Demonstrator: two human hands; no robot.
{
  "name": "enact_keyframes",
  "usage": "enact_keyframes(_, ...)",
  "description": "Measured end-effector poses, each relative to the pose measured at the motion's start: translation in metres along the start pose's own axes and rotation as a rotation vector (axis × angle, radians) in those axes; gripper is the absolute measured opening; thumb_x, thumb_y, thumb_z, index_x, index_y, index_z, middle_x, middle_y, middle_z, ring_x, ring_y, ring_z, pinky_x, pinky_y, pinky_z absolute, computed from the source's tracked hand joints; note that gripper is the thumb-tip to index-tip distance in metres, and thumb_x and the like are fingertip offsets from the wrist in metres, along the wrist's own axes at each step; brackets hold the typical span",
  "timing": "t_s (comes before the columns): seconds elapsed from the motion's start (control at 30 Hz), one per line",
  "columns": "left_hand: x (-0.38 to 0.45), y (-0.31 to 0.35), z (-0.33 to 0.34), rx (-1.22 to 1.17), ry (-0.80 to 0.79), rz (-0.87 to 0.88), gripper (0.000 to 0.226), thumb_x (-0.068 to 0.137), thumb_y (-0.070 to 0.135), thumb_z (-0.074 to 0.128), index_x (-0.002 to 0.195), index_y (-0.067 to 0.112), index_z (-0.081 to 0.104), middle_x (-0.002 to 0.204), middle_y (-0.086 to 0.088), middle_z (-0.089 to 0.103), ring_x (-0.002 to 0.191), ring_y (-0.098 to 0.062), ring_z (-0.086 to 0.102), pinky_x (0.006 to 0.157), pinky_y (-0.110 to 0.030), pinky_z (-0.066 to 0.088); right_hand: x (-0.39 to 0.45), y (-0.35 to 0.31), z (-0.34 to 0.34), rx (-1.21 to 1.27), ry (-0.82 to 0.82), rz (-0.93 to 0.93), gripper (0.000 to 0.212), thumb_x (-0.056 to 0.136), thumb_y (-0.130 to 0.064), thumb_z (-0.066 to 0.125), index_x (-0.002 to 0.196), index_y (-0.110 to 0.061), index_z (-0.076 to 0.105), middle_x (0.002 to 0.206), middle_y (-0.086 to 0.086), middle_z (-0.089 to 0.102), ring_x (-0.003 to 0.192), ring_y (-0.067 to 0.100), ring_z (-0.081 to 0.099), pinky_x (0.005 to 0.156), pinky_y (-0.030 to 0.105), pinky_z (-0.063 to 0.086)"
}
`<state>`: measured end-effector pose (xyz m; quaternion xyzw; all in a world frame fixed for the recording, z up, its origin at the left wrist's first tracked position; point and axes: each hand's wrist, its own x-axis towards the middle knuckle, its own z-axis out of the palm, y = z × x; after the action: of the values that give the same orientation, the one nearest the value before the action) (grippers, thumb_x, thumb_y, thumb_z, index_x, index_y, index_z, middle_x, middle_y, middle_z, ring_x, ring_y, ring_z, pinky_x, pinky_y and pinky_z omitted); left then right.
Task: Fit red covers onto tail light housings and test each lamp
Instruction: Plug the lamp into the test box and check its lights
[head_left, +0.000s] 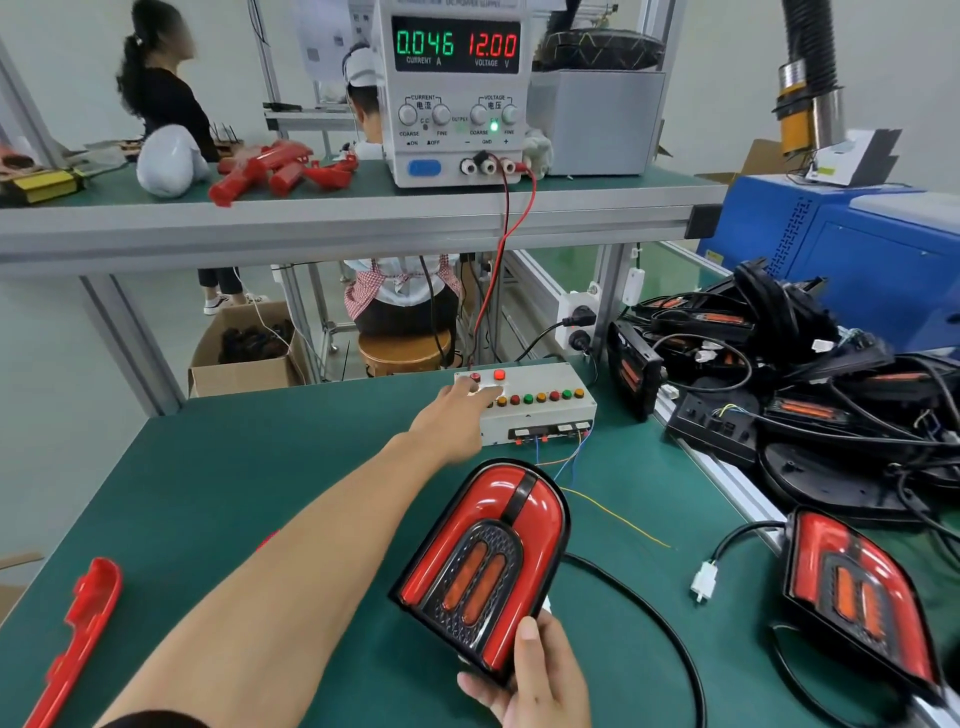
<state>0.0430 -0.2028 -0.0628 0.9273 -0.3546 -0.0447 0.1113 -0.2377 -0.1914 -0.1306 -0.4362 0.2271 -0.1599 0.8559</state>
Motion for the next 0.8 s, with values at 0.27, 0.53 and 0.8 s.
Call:
enact_keyframes(0.27,0.0077,0.0069,0.0029,0.037,-0.089,0.005,0.076,0.093,-0.001,0.046,0.16,0.031,0.029,0.159,-0.012,0.03,0.145,-0.036,0.023,0.114,-0.057,0.037,-0.0002,-0.0018,0.0005,-0.026,0.057,-0.014,0.022,0.103,-0.015,0.048,0.114,-0.006,0.065,0.093,0.02,0.076,0.063,0.031,0.072,0.048,0.036,0.059)
enact_keyframes(0.53,0.0071,0.0042,0.002,-0.004,-0.114,-0.02,0.079,0.092,-0.002,0.046,0.161,0.032,0.027,0.163,-0.011,0.023,0.147,-0.036,0.018,0.119,-0.056,0.031,-0.0034,-0.0068,0.0066,-0.025,0.109,0.002,0.023,0.104,-0.013,0.047,0.118,-0.008,0.065,0.094,0.017,0.077,0.074,0.031,0.075,0.051,0.035,0.059)
enact_keyframes(0.8,0.008,0.0063,0.0023,0.03,-0.106,-0.033,0.076,0.092,0.002,0.045,0.159,0.035,0.029,0.161,-0.012,0.026,0.146,-0.037,0.022,0.114,-0.061,0.033,-0.0011,-0.009,0.0085,0.006,0.141,0.031,0.02,0.105,-0.011,0.046,0.114,-0.009,0.064,0.088,0.019,0.077,0.069,0.035,0.073,0.047,0.034,0.059)
